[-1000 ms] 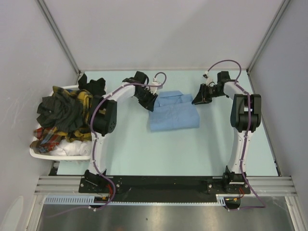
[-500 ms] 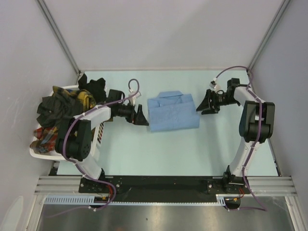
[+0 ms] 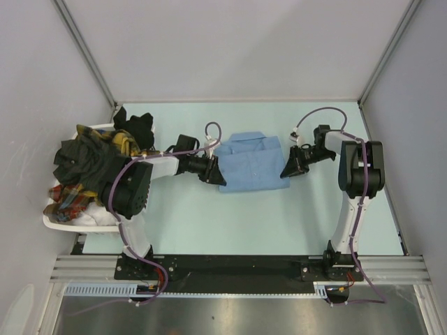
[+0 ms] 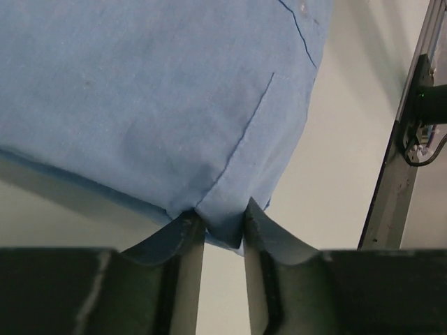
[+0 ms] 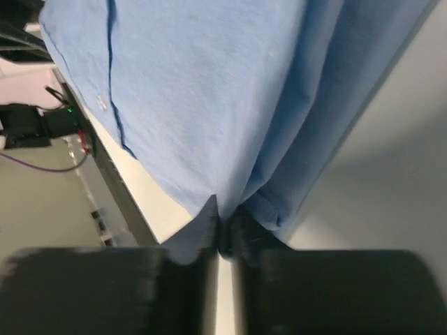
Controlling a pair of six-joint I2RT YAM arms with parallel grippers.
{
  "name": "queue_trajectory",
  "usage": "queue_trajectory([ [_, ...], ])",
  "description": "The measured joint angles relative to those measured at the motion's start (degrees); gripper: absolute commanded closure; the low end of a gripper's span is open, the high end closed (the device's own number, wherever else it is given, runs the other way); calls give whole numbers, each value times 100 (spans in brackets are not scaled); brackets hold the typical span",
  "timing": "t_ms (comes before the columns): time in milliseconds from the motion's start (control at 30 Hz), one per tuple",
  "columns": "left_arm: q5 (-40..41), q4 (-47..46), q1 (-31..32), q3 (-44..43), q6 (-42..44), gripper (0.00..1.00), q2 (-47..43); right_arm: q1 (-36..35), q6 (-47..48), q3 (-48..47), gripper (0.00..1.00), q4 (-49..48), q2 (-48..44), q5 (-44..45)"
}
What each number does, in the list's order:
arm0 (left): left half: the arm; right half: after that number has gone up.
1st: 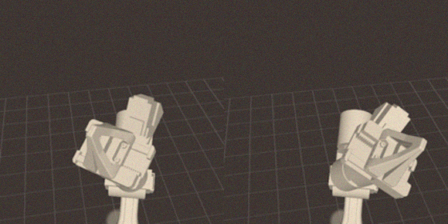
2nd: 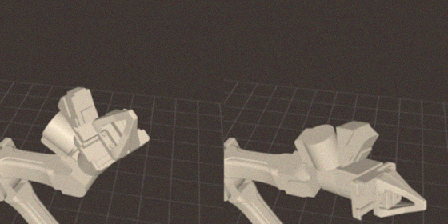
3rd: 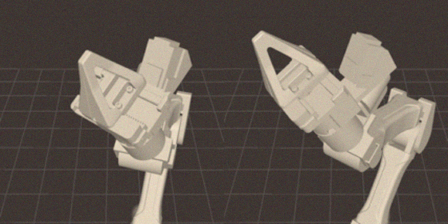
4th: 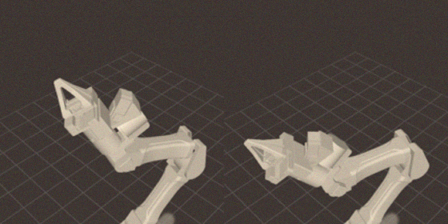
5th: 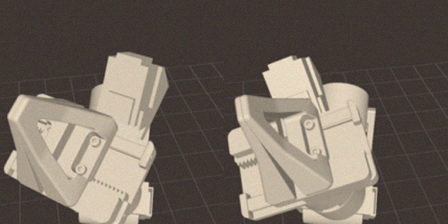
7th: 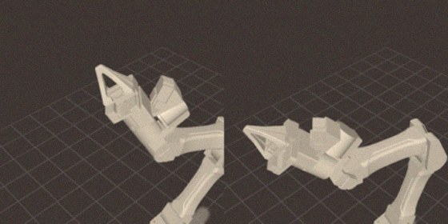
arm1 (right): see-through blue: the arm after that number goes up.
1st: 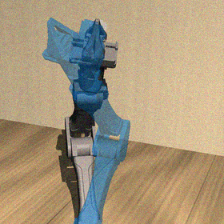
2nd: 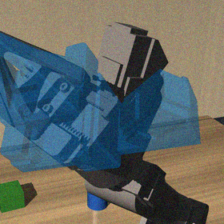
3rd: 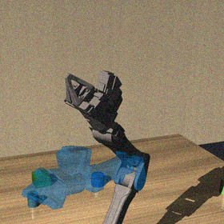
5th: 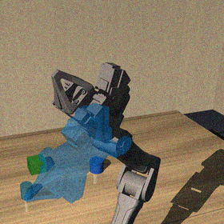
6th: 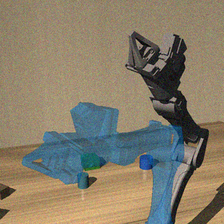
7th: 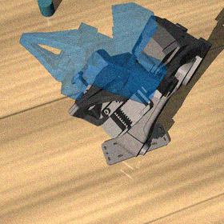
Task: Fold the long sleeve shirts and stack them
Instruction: Fold the shirt
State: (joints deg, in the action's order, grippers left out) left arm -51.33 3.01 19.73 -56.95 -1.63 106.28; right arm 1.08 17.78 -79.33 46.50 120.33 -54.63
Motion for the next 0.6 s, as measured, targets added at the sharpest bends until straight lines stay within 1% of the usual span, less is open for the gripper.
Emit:
queue_trajectory([
  [33, -13, 103, 24, -90, -9, 86, 81, -22, 55, -17, 100, 26, 13, 15],
  [67, -24, 175, 39, -155, -31, 92, 140, -44, 72, -52, 100, 122, 39, 33],
  [100, -39, 227, 42, -168, -50, 100, 155, -61, 129, -72, 100, 184, 52, 48],
  [300, -164, 691, 52, -79, -166, 100, -74, -90, 459, -24, 100, 833, 61, 68],
  [467, -238, 1340, 118, 61, -118, 100, -479, -256, 992, 492, 100, 1556, -92, 96],
  [600, -297, 1818, 166, 223, -81, 100, -601, -382, 1327, 839, 99, 2044, -269, 96],
])
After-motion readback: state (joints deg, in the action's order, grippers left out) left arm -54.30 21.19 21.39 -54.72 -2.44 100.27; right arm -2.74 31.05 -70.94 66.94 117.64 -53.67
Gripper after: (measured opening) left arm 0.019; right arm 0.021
